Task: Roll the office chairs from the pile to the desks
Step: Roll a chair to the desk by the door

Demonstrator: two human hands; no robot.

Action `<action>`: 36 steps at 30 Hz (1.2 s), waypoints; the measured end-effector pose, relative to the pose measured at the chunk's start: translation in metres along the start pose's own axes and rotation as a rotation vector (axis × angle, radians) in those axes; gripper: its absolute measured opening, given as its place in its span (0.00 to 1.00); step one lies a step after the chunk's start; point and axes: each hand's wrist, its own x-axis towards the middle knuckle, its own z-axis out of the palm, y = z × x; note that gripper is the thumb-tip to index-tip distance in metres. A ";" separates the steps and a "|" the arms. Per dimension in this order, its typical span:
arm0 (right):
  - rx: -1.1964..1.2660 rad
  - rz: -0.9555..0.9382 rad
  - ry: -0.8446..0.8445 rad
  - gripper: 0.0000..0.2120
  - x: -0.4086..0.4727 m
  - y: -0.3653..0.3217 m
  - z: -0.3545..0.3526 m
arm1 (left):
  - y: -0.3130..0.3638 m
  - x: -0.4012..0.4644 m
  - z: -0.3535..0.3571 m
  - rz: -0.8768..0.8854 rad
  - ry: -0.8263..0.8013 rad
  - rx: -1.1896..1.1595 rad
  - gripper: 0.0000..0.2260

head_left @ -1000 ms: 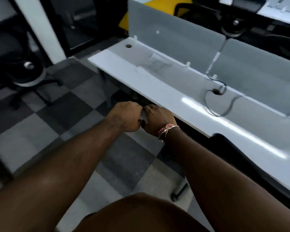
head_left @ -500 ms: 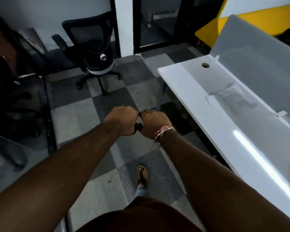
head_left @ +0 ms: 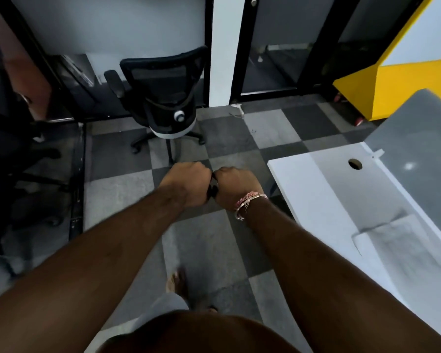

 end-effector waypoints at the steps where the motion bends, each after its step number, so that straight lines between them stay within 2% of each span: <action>1: 0.008 0.028 0.016 0.11 0.017 0.005 0.001 | -0.008 0.016 0.001 -0.004 0.000 -0.008 0.05; 8: 0.023 0.051 0.030 0.11 0.183 0.040 0.011 | -0.103 0.154 -0.001 0.020 -0.040 -0.029 0.08; 15: 0.085 0.079 0.052 0.13 0.347 0.056 -0.009 | -0.216 0.268 -0.037 0.040 -0.044 0.000 0.09; 23: 0.069 0.008 0.093 0.09 0.509 0.075 -0.025 | -0.318 0.376 -0.057 -0.066 0.023 -0.010 0.09; 32: 0.115 -0.103 0.116 0.12 0.681 0.124 0.002 | -0.402 0.516 -0.059 -0.186 -0.030 -0.011 0.11; 36: 0.185 -0.155 0.085 0.15 0.738 0.151 0.021 | -0.422 0.574 -0.044 -0.207 -0.032 -0.034 0.18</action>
